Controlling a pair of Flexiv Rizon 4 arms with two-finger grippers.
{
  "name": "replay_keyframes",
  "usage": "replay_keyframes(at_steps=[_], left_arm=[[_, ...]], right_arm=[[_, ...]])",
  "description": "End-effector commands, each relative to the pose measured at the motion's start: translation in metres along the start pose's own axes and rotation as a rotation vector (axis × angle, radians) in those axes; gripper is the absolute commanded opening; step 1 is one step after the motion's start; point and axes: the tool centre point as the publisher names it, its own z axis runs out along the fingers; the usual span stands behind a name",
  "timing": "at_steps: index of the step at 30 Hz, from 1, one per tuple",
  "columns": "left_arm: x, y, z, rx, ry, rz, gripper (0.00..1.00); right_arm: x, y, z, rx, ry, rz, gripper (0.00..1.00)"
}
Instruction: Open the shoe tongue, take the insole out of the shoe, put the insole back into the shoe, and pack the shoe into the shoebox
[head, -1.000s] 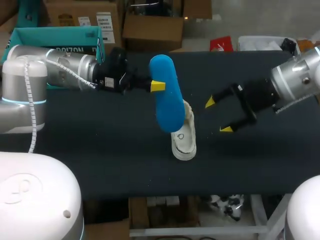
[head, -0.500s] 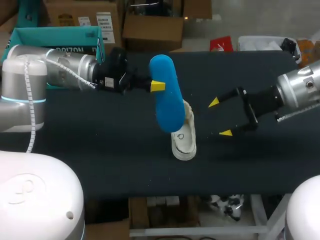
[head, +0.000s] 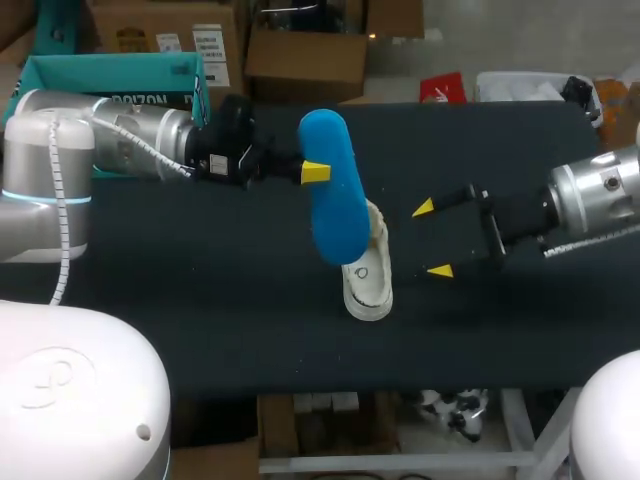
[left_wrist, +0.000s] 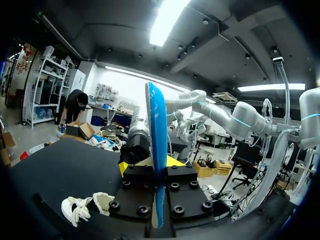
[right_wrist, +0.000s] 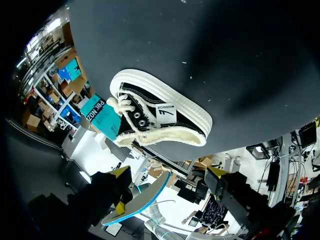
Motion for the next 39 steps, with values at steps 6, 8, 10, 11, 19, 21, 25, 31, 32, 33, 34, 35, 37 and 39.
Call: replay_keyframes(at_steps=[6,8,10,11,19,21,25,31,32,33,34,35,37,39], left_arm=[[0.000,0.001,0.001,0.004,0.000,0.000,0.00],[0.000,0.001,0.001,0.004,0.000,0.000,0.00],[0.000,0.001,0.001,0.004,0.000,0.000,0.00],[0.000,0.001,0.001,0.004,0.000,0.000,0.00],[0.004,0.013,0.016,-0.026,0.025,0.161,0.00],[0.004,0.019,0.022,-0.032,0.041,0.192,0.00],[0.004,0.027,0.031,-0.049,0.037,0.264,0.00],[0.002,0.037,0.041,-0.088,0.028,0.368,0.00],[0.001,0.039,0.042,-0.086,0.029,0.385,0.00],[0.000,0.040,0.042,-0.083,0.030,0.399,0.00],[-0.001,0.042,0.043,-0.079,0.027,0.401,0.00],[-0.003,0.042,0.043,-0.071,0.028,0.403,0.00],[-0.005,0.045,0.045,-0.067,0.031,0.418,0.00],[-0.007,0.048,0.048,-0.067,0.029,0.418,0.00]], right_arm=[[0.004,0.001,0.004,0.014,0.022,0.066,1.00],[0.003,0.001,0.007,0.044,0.044,0.082,1.00],[0.001,0.001,0.009,0.051,0.058,0.103,1.00],[0.000,0.002,0.010,0.049,0.059,0.120,1.00],[-0.002,0.001,0.018,0.064,0.083,0.185,1.00],[-0.002,0.001,0.020,0.067,0.086,0.196,1.00],[-0.002,0.001,0.023,0.065,0.094,0.216,1.00],[-0.001,-0.003,0.027,0.102,0.122,0.268,1.00],[-0.001,-0.003,0.027,0.105,0.125,0.274,1.00],[-0.001,-0.004,0.028,0.105,0.128,0.283,1.00],[-0.001,-0.005,0.029,0.109,0.128,0.293,1.00],[-0.001,-0.005,0.029,0.109,0.127,0.293,1.00],[-0.002,-0.008,0.032,0.111,0.128,0.295,0.97],[-0.003,-0.012,0.034,0.117,0.133,0.293,0.81]])
